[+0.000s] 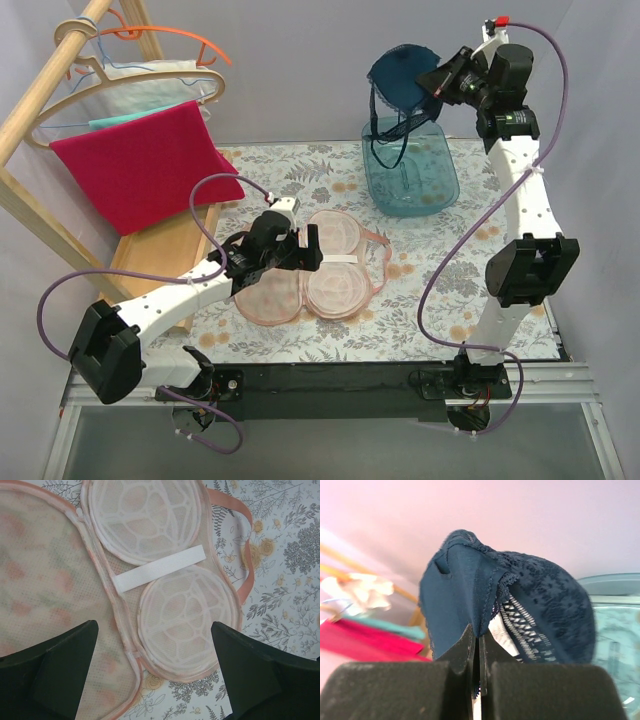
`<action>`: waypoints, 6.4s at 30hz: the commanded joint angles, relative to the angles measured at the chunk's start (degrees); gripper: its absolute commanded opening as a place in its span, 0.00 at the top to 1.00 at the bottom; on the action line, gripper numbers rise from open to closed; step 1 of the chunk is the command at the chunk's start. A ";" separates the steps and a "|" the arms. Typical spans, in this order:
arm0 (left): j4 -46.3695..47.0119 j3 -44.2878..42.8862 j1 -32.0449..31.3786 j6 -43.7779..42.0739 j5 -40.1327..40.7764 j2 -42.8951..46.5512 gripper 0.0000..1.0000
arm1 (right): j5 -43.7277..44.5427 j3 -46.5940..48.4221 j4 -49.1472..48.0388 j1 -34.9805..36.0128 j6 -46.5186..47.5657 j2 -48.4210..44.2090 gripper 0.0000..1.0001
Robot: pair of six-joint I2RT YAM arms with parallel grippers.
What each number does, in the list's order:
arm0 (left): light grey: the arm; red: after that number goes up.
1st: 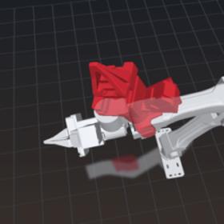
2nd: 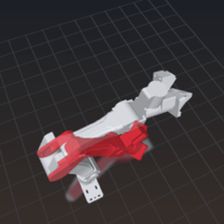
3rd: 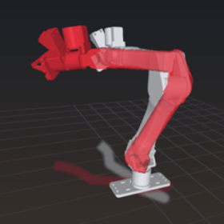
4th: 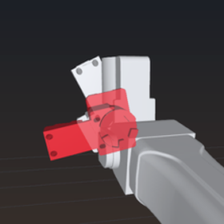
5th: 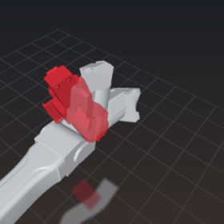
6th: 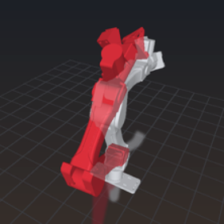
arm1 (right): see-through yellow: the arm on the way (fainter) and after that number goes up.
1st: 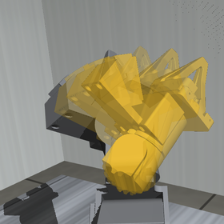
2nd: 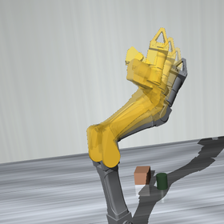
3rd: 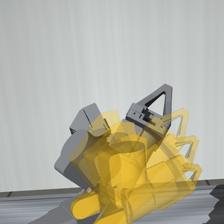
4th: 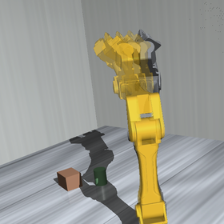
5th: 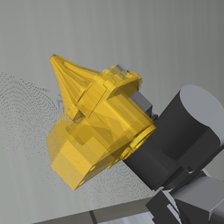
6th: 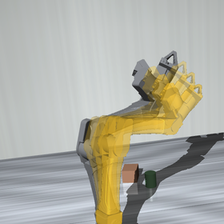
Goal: Place the bra in the laundry bag and zip it closed
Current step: Pick up the bra from the bin, then place the bra in the laundry bag, then adjust the bra in the laundry bag.
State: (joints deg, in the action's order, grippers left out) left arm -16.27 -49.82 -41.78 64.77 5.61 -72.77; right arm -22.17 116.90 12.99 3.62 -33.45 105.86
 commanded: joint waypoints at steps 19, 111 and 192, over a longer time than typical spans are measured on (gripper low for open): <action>3.52 7.90 0.38 6.68 21.46 21.35 0.02 | -15.63 -16.96 -8.34 16.59 -4.52 -6.10 0.98; 9.24 -6.07 0.73 8.97 -8.86 -22.15 0.09 | -0.15 -59.42 5.81 25.91 4.89 -16.39 0.37; 0.70 4.12 0.56 16.96 -27.40 14.77 0.31 | 4.42 -59.95 8.01 25.91 -2.14 -46.45 0.99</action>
State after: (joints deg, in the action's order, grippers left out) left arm -22.76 -47.70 -41.06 79.59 -19.03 -55.48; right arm -17.04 56.36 24.25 29.63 -34.81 59.35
